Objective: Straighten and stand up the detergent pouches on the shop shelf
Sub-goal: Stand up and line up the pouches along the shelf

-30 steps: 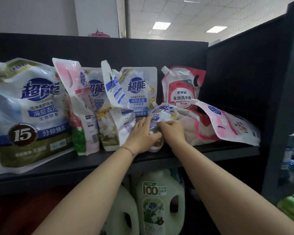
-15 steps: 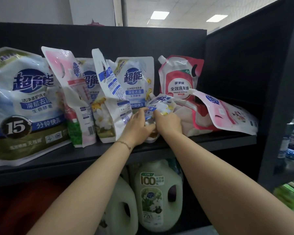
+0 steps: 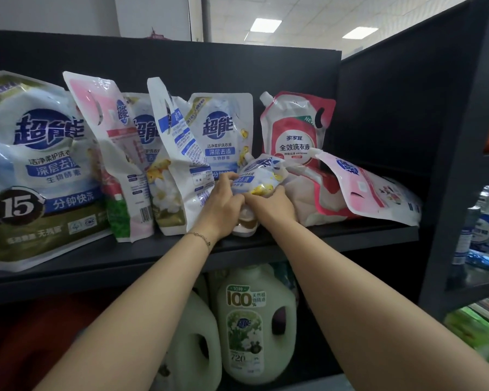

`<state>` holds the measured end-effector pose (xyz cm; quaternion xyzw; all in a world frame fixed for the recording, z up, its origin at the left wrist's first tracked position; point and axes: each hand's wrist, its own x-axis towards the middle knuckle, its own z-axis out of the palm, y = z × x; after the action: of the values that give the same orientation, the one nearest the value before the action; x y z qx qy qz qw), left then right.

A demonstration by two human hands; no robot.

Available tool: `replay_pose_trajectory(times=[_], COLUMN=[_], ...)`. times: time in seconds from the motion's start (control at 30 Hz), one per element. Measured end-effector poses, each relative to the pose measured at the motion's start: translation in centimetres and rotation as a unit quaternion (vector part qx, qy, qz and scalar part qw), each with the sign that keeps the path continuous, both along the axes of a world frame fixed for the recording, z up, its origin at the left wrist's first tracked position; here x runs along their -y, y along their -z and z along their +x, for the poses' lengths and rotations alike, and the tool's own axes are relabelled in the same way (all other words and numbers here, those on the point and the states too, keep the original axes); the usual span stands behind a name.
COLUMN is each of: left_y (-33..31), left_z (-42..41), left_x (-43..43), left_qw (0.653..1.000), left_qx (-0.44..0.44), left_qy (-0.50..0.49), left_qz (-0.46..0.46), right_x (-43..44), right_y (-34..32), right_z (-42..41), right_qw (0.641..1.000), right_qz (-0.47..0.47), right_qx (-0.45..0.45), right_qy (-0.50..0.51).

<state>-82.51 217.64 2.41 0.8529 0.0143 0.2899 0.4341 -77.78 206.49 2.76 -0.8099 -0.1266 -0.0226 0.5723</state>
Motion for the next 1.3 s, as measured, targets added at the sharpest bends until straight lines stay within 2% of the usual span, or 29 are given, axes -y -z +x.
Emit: replay_pose_trajectory(times=[0.1,0.3,0.43,0.57,0.63,0.7,0.8,0.87,1.1,1.2,1.3], left_y=[-0.1,0.1,0.3,0.4,0.5,0.6,0.8,1.0,0.8,0.8,0.8], left_z=[-0.1,-0.1,-0.3,-0.8,-0.9,-0.7,-0.3,-0.1,-0.4,-0.4,-0.7], left_x=[0.0,-0.2,-0.3,-0.3,-0.3,-0.6,-0.9,-1.0,-0.9,-0.9,-0.8], left_qw=[1.0,0.998,0.997,0.989,0.986,0.986,0.991,0.993,0.989,0.985,0.985], left_qx=[0.021,0.056,0.068,0.057,0.049,0.034,0.034,0.052,0.054,0.072,0.08], left_qy=[0.002,0.005,-0.008,-0.009,-0.007,-0.005,-0.008,-0.003,-0.026,-0.032,-0.023], left_qz=[-0.013,-0.014,0.036,0.134,0.158,0.161,0.13,0.104,0.137,0.151,0.153], right_x=[-0.4,-0.4,0.1,0.6,0.4,0.3,0.3,0.1,0.6,0.5,0.8], right_y=[0.0,0.6,0.9,0.9,1.2,1.4,1.3,1.1,1.6,1.7,1.6], right_z=[-0.5,-0.6,-0.6,-1.2,-1.3,-1.3,-1.3,-1.3,-1.6,-1.2,-0.9], right_qw=[1.0,0.989,0.973,0.955,0.948,0.942,0.926,0.918,0.936,0.941,0.962], right_qz=[0.006,0.106,0.181,0.225,0.225,0.184,0.119,0.108,0.182,0.212,0.2], right_qx=[0.027,0.075,0.117,0.188,0.225,0.279,0.357,0.381,0.282,0.244,0.177], right_qy=[-0.011,-0.064,-0.079,-0.047,-0.013,0.015,0.031,0.01,-0.107,-0.102,-0.049])
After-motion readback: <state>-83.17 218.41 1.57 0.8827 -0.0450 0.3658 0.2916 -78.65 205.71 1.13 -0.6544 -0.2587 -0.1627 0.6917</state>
